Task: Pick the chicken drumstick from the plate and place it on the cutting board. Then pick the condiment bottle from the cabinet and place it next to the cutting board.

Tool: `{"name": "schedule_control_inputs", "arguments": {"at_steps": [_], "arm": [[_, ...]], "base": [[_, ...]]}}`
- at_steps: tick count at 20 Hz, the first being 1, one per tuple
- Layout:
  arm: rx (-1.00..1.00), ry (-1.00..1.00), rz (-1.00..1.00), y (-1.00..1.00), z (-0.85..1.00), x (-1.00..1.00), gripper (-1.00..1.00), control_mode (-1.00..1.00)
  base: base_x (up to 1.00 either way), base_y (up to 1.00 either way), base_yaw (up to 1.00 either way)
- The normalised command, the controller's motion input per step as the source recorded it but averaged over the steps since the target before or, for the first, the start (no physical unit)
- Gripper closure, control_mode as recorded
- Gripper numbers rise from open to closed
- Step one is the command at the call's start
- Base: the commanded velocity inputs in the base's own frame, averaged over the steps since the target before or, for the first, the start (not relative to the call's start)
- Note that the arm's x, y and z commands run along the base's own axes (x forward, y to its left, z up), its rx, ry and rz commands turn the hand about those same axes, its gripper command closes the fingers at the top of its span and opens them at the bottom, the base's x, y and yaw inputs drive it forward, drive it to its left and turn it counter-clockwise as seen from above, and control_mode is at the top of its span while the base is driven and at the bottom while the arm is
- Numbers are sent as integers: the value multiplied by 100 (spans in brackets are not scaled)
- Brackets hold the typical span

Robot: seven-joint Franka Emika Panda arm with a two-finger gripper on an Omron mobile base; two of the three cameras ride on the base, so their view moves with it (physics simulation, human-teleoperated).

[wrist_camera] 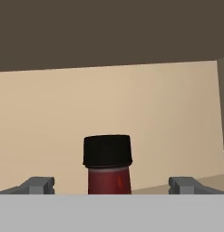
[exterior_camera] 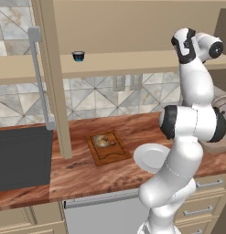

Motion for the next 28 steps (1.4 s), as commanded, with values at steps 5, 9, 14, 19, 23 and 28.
{"name": "schedule_control_inputs", "arguments": {"at_steps": [5,9,14,19,23,28], "arm": [[0,0,0,-3,-2,1,-100,-100],[0,0,0,0,-2,0,100,-100],[0,-5,1,1,1,-24,100,-100],[0,-8,1,13,10,-43,100,-100],[0,-3,3,25,9,-50,100,-100],[0,0,3,33,17,-53,100,-100]], "base": [[0,0,0],[0,0,0],[0,0,0],[0,0,0],[0,0,0],[0,0,0]]}}
